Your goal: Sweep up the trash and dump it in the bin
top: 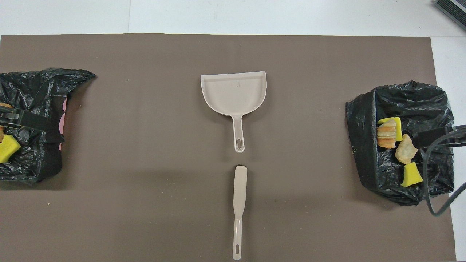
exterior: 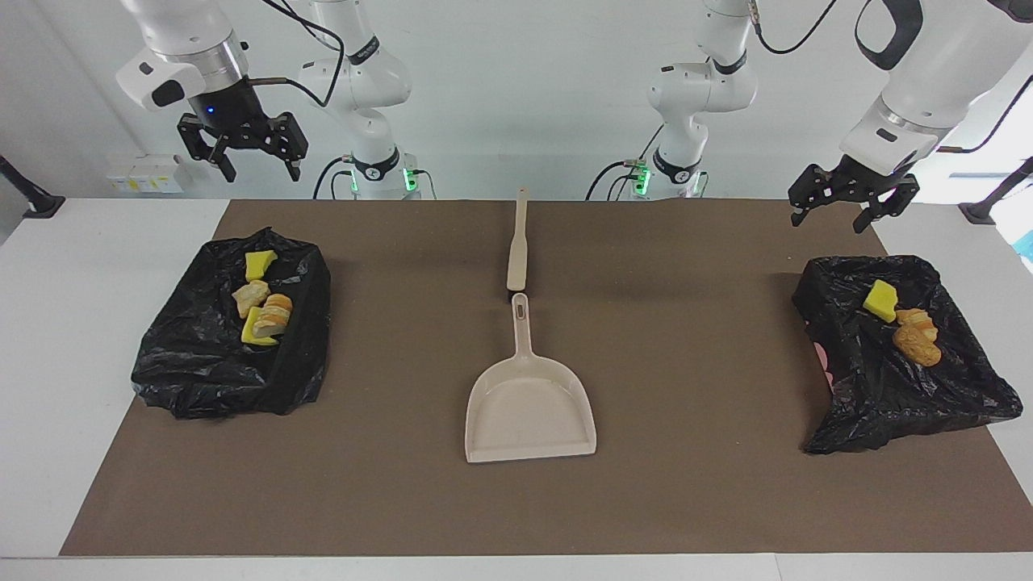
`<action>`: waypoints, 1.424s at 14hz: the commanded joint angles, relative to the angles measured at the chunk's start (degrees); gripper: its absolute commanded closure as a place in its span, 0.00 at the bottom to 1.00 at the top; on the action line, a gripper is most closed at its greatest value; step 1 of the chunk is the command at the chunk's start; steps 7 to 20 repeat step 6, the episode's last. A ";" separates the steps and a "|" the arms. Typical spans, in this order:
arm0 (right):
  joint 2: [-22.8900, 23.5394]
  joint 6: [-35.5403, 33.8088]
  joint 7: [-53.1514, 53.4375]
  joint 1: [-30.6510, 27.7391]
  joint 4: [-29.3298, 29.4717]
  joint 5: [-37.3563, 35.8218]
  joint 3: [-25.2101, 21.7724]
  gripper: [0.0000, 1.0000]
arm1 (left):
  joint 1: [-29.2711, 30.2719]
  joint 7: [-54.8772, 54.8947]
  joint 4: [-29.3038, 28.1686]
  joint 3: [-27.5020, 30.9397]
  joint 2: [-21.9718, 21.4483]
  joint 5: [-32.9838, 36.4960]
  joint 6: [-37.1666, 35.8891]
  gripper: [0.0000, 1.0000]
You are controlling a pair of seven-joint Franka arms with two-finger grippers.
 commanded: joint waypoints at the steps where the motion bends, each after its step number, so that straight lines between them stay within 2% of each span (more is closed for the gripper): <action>1: -0.63 0.09 -1.51 -0.18 -0.44 0.14 -0.03 0.00 | -0.01 -0.29 -0.76 0.06 -1.29 0.22 -1.14 0.00; 20: -0.63 0.09 -1.51 -0.18 -0.44 0.14 -0.03 0.00 | -0.01 -0.29 -1.11 0.06 -1.29 0.22 -0.97 0.00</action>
